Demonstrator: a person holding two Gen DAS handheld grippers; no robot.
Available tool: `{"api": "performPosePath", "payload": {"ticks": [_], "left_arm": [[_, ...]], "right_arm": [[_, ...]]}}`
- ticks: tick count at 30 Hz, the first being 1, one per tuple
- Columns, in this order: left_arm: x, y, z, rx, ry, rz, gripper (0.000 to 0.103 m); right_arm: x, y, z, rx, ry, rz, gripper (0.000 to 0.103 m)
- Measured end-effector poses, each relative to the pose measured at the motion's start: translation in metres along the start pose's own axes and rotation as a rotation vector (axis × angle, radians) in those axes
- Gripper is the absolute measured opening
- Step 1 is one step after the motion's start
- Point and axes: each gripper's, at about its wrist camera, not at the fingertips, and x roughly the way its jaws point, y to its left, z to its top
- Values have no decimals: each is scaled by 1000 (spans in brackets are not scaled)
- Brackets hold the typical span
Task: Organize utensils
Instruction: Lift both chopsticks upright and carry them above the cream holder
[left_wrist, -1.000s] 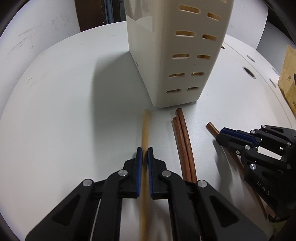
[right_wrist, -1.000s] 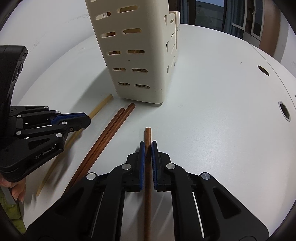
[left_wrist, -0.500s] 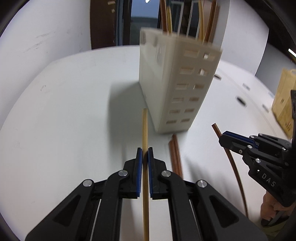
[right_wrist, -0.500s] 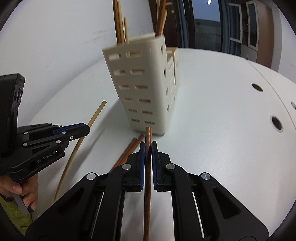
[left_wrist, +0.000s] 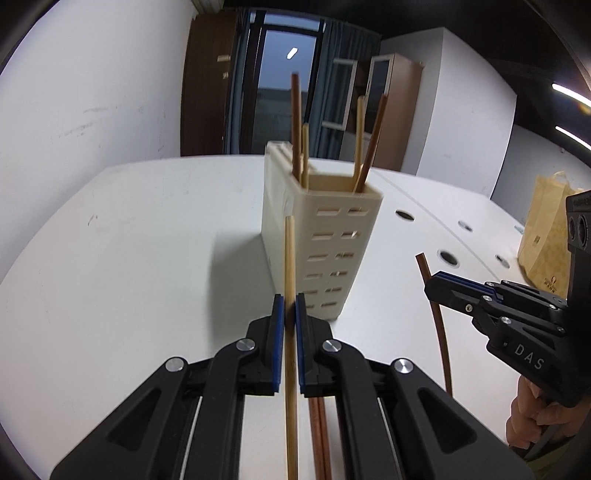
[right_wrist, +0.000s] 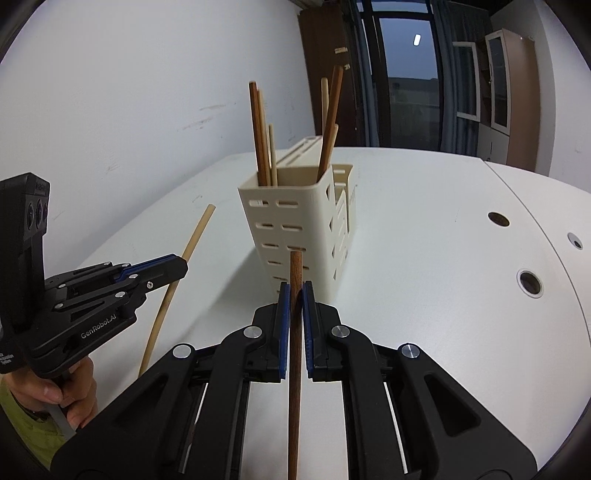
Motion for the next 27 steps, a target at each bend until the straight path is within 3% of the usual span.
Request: {"api": "performPosePath", "payload": {"ticks": [27], "left_arm": [[-48,-12,36,-2,-224,7,6]], "right_arm": [[-58,20,44,-66,-168,33,6]]}}
